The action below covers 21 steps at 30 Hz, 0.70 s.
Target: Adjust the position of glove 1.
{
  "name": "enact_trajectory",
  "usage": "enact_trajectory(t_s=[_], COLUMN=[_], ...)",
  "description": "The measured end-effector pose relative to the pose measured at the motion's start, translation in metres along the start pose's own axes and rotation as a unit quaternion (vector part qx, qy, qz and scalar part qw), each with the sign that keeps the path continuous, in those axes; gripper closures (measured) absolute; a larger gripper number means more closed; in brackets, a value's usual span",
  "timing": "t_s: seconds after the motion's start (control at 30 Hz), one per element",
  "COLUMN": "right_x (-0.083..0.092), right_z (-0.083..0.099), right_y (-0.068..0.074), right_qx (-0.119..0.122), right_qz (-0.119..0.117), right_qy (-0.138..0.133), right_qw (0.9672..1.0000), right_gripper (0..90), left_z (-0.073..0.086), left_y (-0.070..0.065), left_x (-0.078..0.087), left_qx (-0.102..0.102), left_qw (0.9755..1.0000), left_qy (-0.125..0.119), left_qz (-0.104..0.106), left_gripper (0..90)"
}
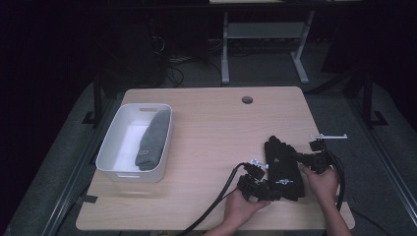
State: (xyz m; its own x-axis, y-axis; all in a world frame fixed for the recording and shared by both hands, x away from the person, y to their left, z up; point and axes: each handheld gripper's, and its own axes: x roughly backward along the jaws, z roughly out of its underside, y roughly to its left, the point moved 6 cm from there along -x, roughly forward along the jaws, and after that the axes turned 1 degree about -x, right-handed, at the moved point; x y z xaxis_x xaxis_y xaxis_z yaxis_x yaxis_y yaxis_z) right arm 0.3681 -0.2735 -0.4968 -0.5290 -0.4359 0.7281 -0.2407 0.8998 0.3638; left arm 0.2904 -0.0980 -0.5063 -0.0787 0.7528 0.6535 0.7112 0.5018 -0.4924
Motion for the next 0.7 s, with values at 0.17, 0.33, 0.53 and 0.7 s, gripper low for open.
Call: enact_trajectory(t_s=[0.17, 0.33, 0.53, 0.7], right_x=[0.004, 0.003, 0.012, 0.011], right_z=[0.009, 0.013, 0.019, 0.029], right_y=[0.003, 0.0, -0.004, -0.005], right_qx=[-0.01, 0.013, 0.027, 0.015], right_qz=[-0.01, -0.024, -0.035, -0.062], right_qy=[-0.01, 0.004, 0.034, 0.052], right_qw=[0.9999, 0.9996, 0.9984, 0.9966], right_gripper=[79.8, 55.1, 50.3, 48.6], left_z=[-0.001, -0.002, -0.003, -0.004], left_y=[0.001, 0.0, 0.002, 0.0], left_x=[-0.001, -0.003, -0.002, -0.004], left_qx=[-0.007, -0.037, -0.03, -0.014], left_qw=[0.9999, 0.9985, 0.9991, 0.9997], left_qy=[-0.001, 0.005, 0.005, -0.002], left_qz=[-0.011, -0.041, -0.031, -0.018], left_gripper=[41.1, 52.3, 49.7, 40.7])
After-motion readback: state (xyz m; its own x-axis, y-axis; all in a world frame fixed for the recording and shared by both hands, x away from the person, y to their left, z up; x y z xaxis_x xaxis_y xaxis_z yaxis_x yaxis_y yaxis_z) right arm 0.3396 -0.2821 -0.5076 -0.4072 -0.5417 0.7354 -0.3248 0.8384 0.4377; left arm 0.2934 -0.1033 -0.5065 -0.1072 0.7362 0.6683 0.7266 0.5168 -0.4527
